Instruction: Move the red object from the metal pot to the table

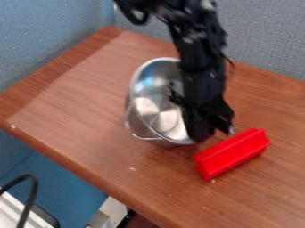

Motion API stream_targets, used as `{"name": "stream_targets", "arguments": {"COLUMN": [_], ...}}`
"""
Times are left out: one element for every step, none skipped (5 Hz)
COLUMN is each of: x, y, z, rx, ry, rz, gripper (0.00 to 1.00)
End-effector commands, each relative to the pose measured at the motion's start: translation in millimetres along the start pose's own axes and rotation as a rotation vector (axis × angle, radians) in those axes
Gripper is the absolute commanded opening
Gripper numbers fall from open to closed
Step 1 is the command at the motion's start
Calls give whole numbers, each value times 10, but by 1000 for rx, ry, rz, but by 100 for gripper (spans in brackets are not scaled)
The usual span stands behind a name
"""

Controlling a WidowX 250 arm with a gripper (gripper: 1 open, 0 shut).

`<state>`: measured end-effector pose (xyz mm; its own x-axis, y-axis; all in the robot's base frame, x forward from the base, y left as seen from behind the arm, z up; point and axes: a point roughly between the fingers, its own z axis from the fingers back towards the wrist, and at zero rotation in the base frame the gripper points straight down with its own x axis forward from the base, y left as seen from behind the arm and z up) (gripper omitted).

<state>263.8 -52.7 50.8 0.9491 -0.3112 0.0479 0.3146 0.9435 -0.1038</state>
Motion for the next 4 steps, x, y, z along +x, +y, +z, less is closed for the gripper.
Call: {"name": "stream_targets", "arguments": {"x": [69,62,58,42], "y": [-40,-41,-41,-56], "z": [91,127,164,183], "rx": [19,21,23,25], "ry": [-45,-56,-68,-74], "rz": [-40,-37,-34,-38], "gripper": [0,0,0,0]}}
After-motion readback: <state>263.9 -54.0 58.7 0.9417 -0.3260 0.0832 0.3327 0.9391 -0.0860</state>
